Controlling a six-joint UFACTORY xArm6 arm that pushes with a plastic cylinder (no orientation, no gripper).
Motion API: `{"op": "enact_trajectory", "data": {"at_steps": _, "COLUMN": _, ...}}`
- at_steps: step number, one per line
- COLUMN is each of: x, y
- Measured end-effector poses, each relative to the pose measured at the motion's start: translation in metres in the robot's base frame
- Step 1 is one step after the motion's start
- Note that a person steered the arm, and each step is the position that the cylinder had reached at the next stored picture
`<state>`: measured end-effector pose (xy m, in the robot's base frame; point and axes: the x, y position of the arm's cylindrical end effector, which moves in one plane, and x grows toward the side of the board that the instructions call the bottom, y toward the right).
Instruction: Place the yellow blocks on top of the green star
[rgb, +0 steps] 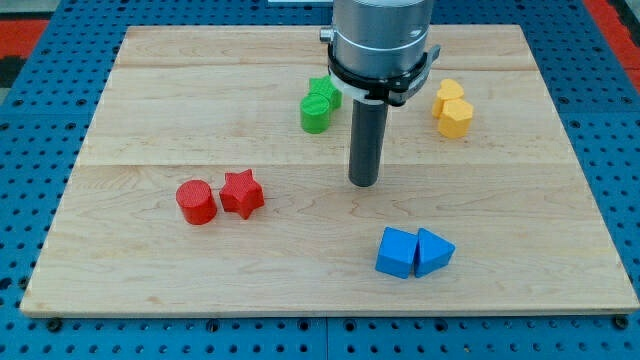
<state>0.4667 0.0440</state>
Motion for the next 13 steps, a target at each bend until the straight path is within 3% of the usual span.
{"op": "enact_trajectory", "data": {"at_steps": 1, "x": 0.0, "y": 0.0}}
{"op": "enact_trajectory", "data": {"at_steps": 2, "x": -0.005, "y": 0.049}}
{"op": "enact_trajectory", "data": {"at_steps": 3, "x": -0.056, "y": 0.14}}
{"op": "enact_trajectory", "data": {"at_steps": 5, "x": -0.129, "y": 0.088}}
{"op": "enact_trajectory", "data": {"at_steps": 6, "x": -0.137, "y": 0.152}}
{"op": "enact_trajectory", "data": {"at_steps": 7, "x": -0.165, "y": 0.16}}
{"op": "enact_trajectory", "data": {"at_steps": 8, "x": -0.198, "y": 0.074}}
{"op": "enact_trajectory", "data": {"at_steps": 9, "x": -0.209, "y": 0.031}}
{"op": "enact_trajectory", "data": {"at_steps": 11, "x": -0.266, "y": 0.1}}
{"op": "enact_trajectory", "data": {"at_steps": 13, "x": -0.235, "y": 0.051}}
